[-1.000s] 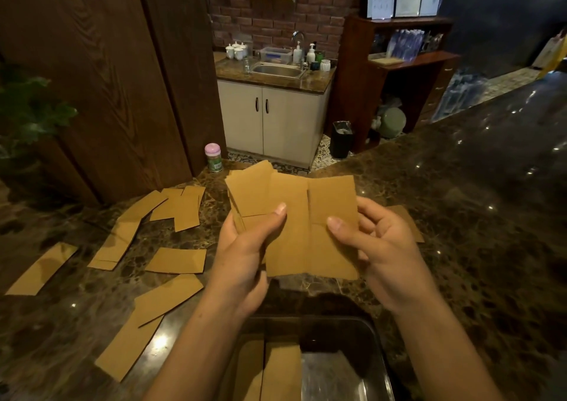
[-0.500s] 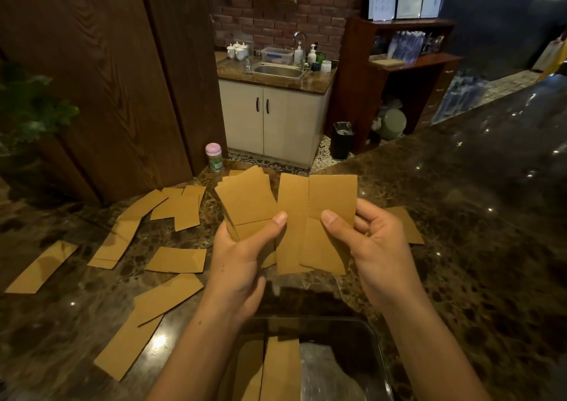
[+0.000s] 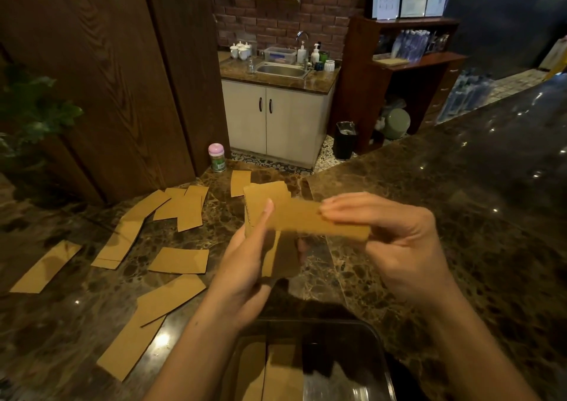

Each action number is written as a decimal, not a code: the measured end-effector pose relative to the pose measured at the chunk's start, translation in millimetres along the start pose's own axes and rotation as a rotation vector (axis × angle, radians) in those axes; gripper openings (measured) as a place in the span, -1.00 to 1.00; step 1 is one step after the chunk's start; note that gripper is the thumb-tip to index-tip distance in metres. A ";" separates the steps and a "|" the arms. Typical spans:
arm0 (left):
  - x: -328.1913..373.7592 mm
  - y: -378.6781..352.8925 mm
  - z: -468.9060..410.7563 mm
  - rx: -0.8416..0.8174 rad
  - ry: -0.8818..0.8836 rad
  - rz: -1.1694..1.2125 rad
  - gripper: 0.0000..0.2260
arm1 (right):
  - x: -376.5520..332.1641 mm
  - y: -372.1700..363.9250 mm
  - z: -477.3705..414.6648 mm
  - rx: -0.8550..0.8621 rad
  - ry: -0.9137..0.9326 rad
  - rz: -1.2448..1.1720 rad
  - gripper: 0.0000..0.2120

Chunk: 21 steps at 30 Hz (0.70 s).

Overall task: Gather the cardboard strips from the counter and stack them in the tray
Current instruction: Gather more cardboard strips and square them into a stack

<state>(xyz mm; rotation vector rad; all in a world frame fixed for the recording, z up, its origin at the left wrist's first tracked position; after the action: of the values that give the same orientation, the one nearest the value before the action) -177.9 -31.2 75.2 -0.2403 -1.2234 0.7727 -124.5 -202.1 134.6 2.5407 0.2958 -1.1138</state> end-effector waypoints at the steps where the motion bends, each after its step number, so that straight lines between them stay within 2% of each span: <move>1: -0.7 0.6 -0.3 -0.011 0.033 0.015 -0.45 | -1.2 -1.2 -0.8 -0.090 0.057 0.075 -0.46; 4: 0.4 2.4 0.5 -0.046 0.084 0.042 -0.40 | -0.9 -2.2 -2.3 -0.271 0.185 0.312 -0.45; 6: 1.7 2.4 0.1 -0.065 0.042 0.023 -0.43 | 0.1 -0.4 -1.2 -0.316 0.214 0.402 -0.46; 9: 1.9 6.9 -2.0 -0.008 -0.032 -0.050 -0.51 | -2.1 2.8 2.8 -0.331 0.192 0.443 -0.50; 12: 5.0 13.3 -7.7 0.034 -0.053 0.023 -0.45 | -0.9 11.9 3.2 -0.274 0.079 0.407 -0.54; 15: 11.5 19.2 -11.8 0.064 -0.126 0.026 -0.44 | 1.6 22.3 4.2 -0.158 -0.081 0.382 -0.77; 18: 10.9 18.4 -9.5 0.029 -0.175 -0.115 -0.43 | 2.5 23.5 4.4 0.009 -0.321 0.085 -0.83; 21: 6.4 14.4 -7.3 -0.034 -0.187 -0.227 -0.43 | 10.6 10.0 -0.8 -0.003 -0.538 -0.144 -0.72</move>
<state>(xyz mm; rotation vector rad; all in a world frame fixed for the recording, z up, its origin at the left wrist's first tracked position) -176.3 -14.9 69.4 -0.0557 -1.4137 0.5871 -113.6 -210.4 129.6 2.1318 0.3364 -1.7858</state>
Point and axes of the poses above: each hand's wrist, its own z-axis away from the middle knuckle, its own y-axis out of the back of the hand, x = y × z, the point moved 5 cm from there along -z, towards the middle knuckle, and after that the axes turned 7 degrees about x, right-handed, at the moved point
